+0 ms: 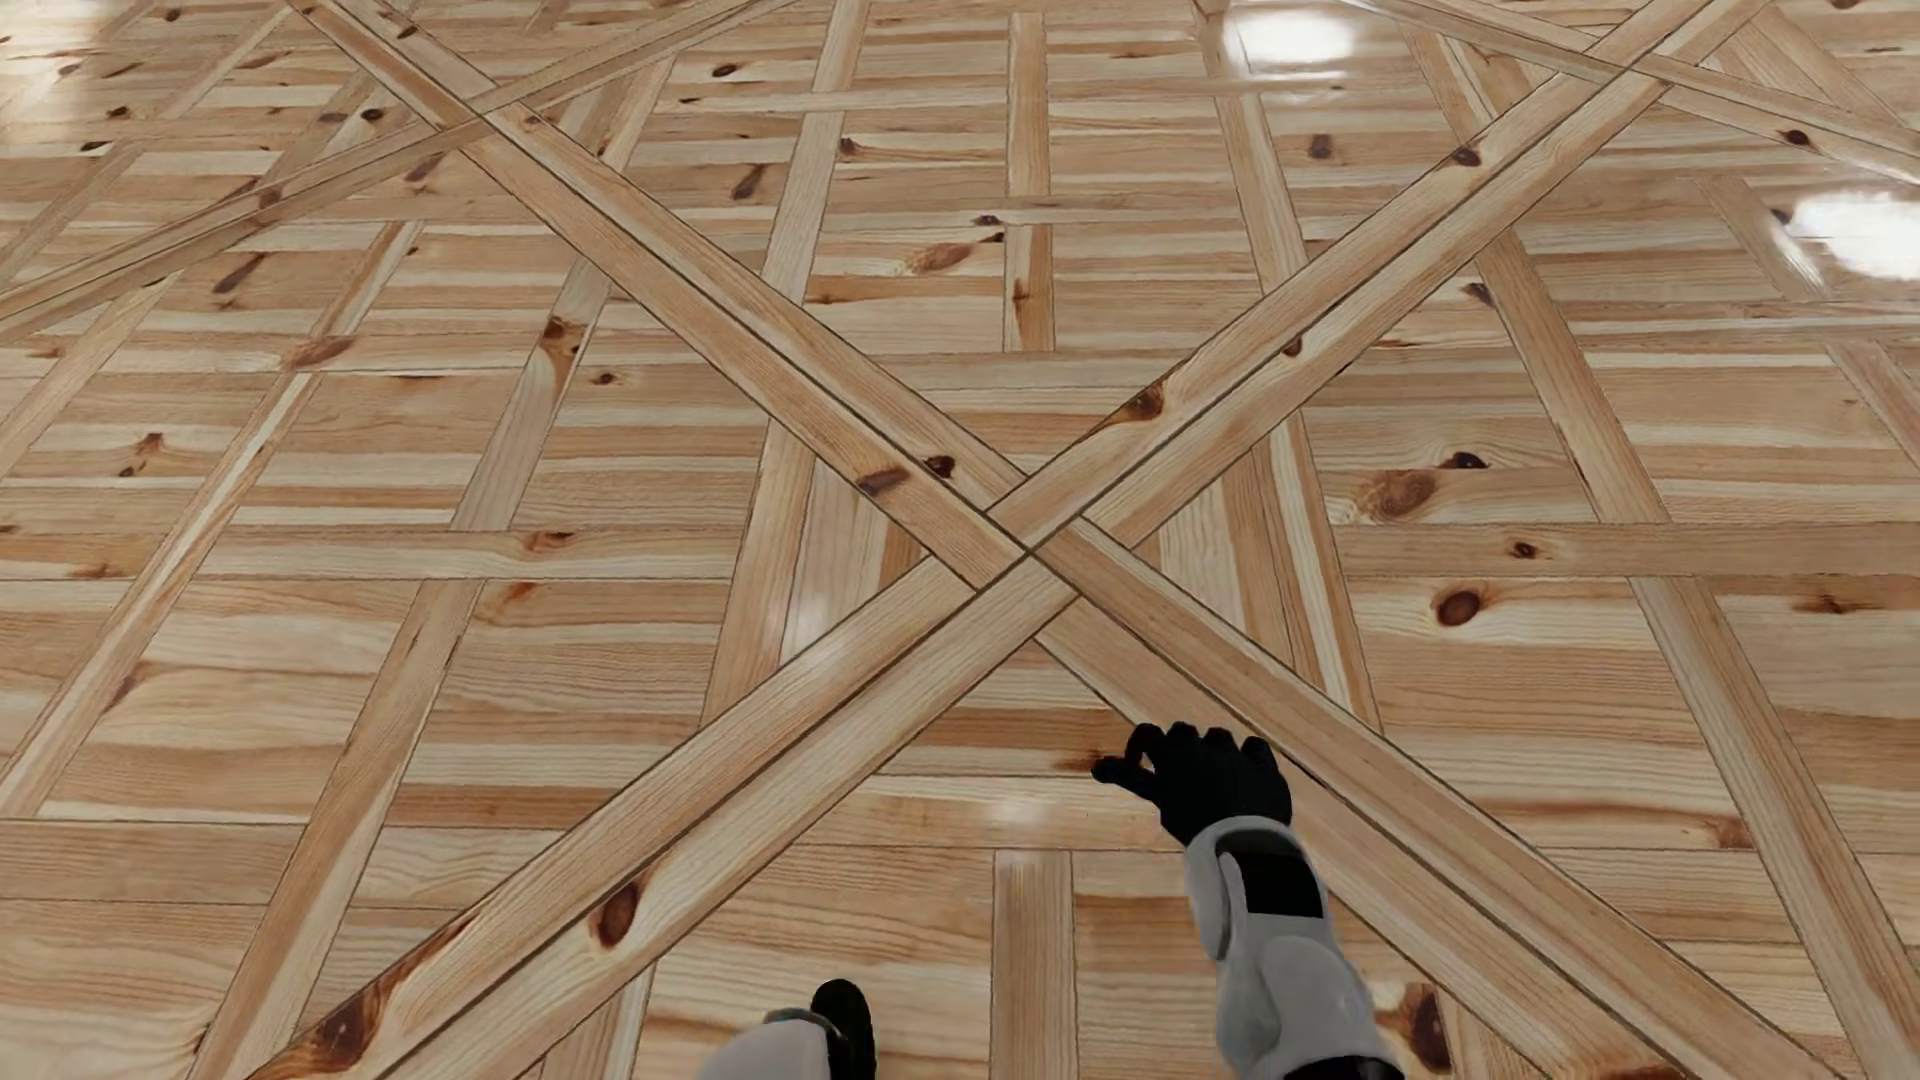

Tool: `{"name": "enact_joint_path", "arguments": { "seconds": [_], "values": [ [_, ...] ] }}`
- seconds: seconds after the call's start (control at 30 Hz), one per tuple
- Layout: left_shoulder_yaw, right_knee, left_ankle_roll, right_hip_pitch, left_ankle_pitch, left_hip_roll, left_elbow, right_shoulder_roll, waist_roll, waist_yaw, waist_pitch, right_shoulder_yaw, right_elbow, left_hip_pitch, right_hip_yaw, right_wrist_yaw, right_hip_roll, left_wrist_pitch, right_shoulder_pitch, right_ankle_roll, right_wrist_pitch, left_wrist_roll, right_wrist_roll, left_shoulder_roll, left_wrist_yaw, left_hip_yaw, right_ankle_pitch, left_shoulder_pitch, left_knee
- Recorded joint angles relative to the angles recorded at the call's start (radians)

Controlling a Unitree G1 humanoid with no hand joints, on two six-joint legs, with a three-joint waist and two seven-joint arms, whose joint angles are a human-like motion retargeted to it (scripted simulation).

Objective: Move towards the stool

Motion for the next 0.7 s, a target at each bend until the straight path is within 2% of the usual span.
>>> {"name": "enact_joint_path", "arguments": {
  "seconds": [0.03,0.07,0.1,0.13,0.17,0.2,0.23,0.27,0.3,0.33,0.37,0.4,0.43,0.47,0.53,0.6,0.63,0.7],
  "values": [
    [-0.011,-0.016,-0.04,0.037,-0.008,-0.082,-0.002,-0.017,0.002,0.0,0.001,0.006,-0.054,0.023,0.022,-0.014,0.001,0.001,-0.008,0.0,0.003,0.014,0.023,0.0,-0.02,-0.064,-0.017,0.004,-0.253],
    [-0.017,-0.016,-0.161,0.073,-0.029,-0.148,-0.009,-0.035,0.003,-0.004,0.005,0.008,-0.089,0.014,0.029,-0.031,0.001,0.002,-0.006,0.001,0.006,0.025,0.05,0.008,-0.035,-0.108,-0.033,0.005,-0.359],
    [-0.011,-0.005,-0.193,0.108,-0.023,-0.2,-0.021,-0.046,0.003,-0.007,0.01,0.0,-0.102,0.005,0.026,-0.045,0.0,0.001,0.001,0.0,0.02,0.026,0.087,0.015,-0.036,-0.129,-0.046,0.002,-0.373],
    [0.001,0.01,-0.195,0.142,-0.009,-0.243,-0.033,-0.048,0.0,-0.006,0.013,-0.013,-0.088,-0.006,0.022,-0.056,0.0,-0.003,0.011,-0.002,0.038,0.024,0.137,0.023,-0.023,-0.171,-0.053,-0.003,-0.311],
    [0.025,0.043,-0.162,0.178,0.01,-0.274,-0.05,-0.045,-0.006,0.002,0.013,-0.013,-0.037,-0.015,0.028,-0.045,0.001,-0.002,0.014,-0.001,0.068,0.017,0.172,0.025,-0.001,-0.222,-0.036,0.001,-0.211],
    [0.066,0.074,-0.12,0.211,0.073,-0.277,-0.074,-0.04,-0.014,0.011,0.011,0.0,0.042,-0.004,0.044,-0.026,-0.002,0.003,0.009,-0.001,0.103,-0.006,0.18,0.013,0.033,-0.234,0.008,0.012,-0.135],
    [0.105,0.14,-0.061,0.222,0.094,-0.252,-0.093,-0.036,-0.026,0.021,0.009,0.018,0.138,-0.003,0.051,0.007,-0.012,0.004,0.005,0.003,0.143,-0.038,0.166,-0.002,0.067,-0.19,0.074,0.024,-0.046],
    [0.141,0.248,-0.032,0.203,0.024,-0.223,-0.102,-0.026,-0.041,0.03,0.009,0.04,0.244,-0.008,0.056,0.034,-0.023,0.006,0.005,0.034,0.193,-0.072,0.13,-0.014,0.096,-0.144,0.165,0.033,0.05],
    [0.17,0.417,-0.019,0.144,-0.052,-0.194,-0.094,-0.02,-0.056,0.04,0.01,0.067,0.341,-0.005,0.049,0.064,-0.042,0.016,0.011,0.155,0.239,-0.105,0.078,-0.026,0.114,-0.1,0.247,0.03,0.125],
    [0.173,0.608,-0.013,0.06,-0.113,-0.165,-0.068,-0.018,-0.07,0.048,0.01,0.094,0.417,0.017,0.025,0.11,-0.073,0.033,0.03,0.342,0.26,-0.115,0.03,-0.027,0.109,-0.058,0.322,0.015,0.162],
    [0.158,0.777,-0.014,-0.039,-0.161,-0.139,-0.033,-0.02,-0.085,0.051,0.011,0.111,0.451,0.053,-0.02,0.131,-0.135,0.054,0.061,0.384,0.261,-0.101,-0.01,-0.016,0.092,-0.016,0.407,-0.012,0.172],
    [0.129,0.905,-0.017,-0.144,-0.198,-0.118,0.003,-0.022,-0.1,0.045,0.011,0.107,0.448,0.096,-0.061,0.125,-0.212,0.073,0.106,0.34,0.256,-0.075,-0.03,0.001,0.069,0.022,0.377,-0.048,0.167],
    [0.085,0.989,-0.023,-0.244,-0.226,-0.106,0.034,-0.018,-0.114,0.031,0.011,0.072,0.414,0.145,-0.095,0.087,-0.279,0.067,0.163,0.3,0.254,-0.037,-0.013,0.024,0.045,0.054,0.313,-0.086,0.149],
    [0.035,1.027,-0.028,-0.337,-0.249,-0.102,0.057,-0.011,-0.126,0.01,0.011,0.02,0.369,0.196,-0.123,0.049,-0.333,0.055,0.227,0.272,0.261,0.005,0.03,0.05,0.033,0.081,0.287,-0.125,0.12],
    [-0.04,0.979,-0.035,-0.499,-0.288,-0.111,0.079,-0.016,-0.143,-0.034,0.011,-0.083,0.273,0.301,-0.162,-0.005,-0.406,0.017,0.362,0.25,0.247,0.068,0.155,0.095,0.022,0.126,0.26,-0.204,0.055],
    [-0.078,0.772,-0.046,-0.625,-0.333,-0.119,0.067,-0.004,-0.15,-0.071,0.01,-0.139,0.226,0.39,-0.204,-0.024,-0.429,-0.01,0.441,0.21,0.26,0.062,0.256,0.122,0.047,0.168,0.235,-0.301,0.004],
    [-0.082,0.597,-0.052,-0.653,-0.355,-0.124,0.047,-0.005,-0.152,-0.084,0.009,-0.158,0.235,0.431,-0.251,-0.015,-0.437,-0.03,0.461,0.191,0.276,0.045,0.285,0.149,0.057,0.189,0.239,-0.343,-0.02],
    [-0.094,0.107,-0.069,-0.637,-0.384,-0.138,0.013,0.003,-0.153,-0.1,0.008,-0.157,0.284,0.513,-0.329,0.009,-0.386,-0.037,0.477,0.228,0.308,0.018,0.275,0.189,0.091,0.223,0.305,-0.435,-0.09]
  ]
}}
